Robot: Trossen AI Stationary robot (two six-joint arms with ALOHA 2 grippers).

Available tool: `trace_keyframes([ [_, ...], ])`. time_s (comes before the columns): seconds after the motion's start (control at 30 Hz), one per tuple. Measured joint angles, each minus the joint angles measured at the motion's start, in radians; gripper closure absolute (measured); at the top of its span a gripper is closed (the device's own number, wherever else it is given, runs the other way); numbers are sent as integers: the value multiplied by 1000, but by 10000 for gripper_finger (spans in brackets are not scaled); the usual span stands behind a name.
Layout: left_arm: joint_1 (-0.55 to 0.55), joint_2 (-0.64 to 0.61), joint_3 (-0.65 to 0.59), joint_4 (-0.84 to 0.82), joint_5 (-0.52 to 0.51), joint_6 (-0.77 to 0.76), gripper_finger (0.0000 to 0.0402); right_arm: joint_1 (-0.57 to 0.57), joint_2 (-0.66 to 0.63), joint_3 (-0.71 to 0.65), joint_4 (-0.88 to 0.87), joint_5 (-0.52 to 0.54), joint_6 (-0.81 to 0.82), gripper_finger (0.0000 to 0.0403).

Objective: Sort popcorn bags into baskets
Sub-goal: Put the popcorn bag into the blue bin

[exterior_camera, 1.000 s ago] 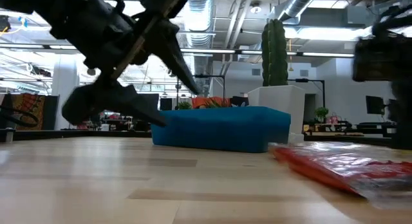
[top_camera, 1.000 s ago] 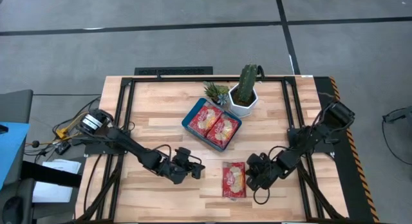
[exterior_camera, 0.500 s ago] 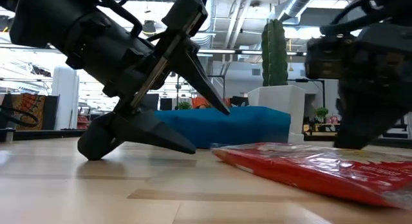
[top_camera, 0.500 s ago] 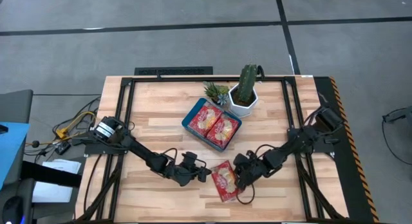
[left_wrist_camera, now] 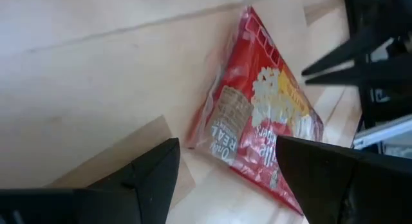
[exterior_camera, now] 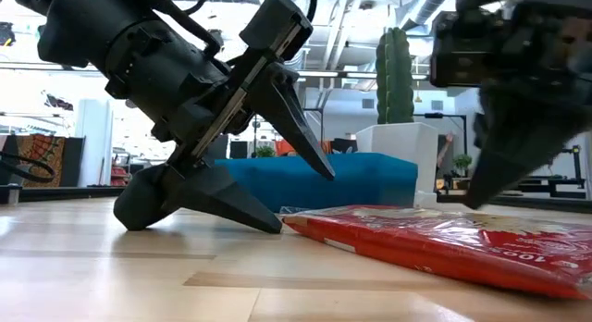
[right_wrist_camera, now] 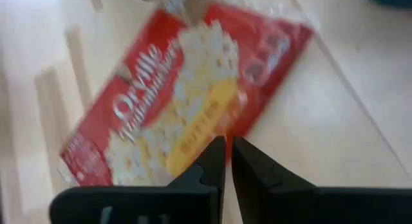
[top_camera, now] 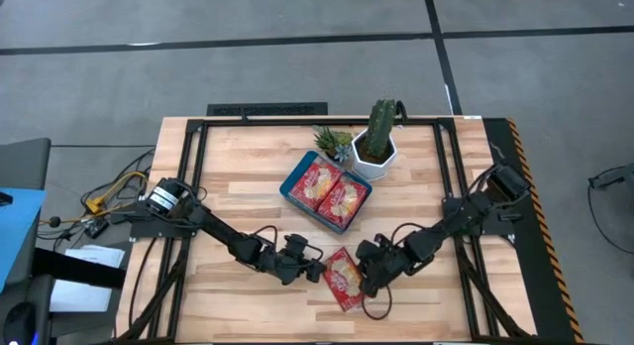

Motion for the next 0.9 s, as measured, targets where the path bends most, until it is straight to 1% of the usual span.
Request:
trace_keyframes([
  [0.17, 26, 1, -1, 1, 43, 28, 156, 69, 0, 13, -71, 4, 90, 351],
  [0.37, 32, 9, -1, -3, 46, 21, 156, 130, 1, 13, -73, 30, 137, 351],
  [0.5, 33, 14, -2, -1, 57, 6, 156, 130, 19, 13, -68, 37, 105, 351],
  [0.67, 34, 19, -2, -3, 72, -19, 156, 99, 52, 12, 6, 40, 17, 351],
  [0.73, 34, 19, -2, -6, 75, -21, 156, 77, 80, 16, 79, 27, -7, 351],
  [0.9, 37, 19, -1, -1, 79, -30, 156, 37, 103, 13, 133, 11, -55, 351],
])
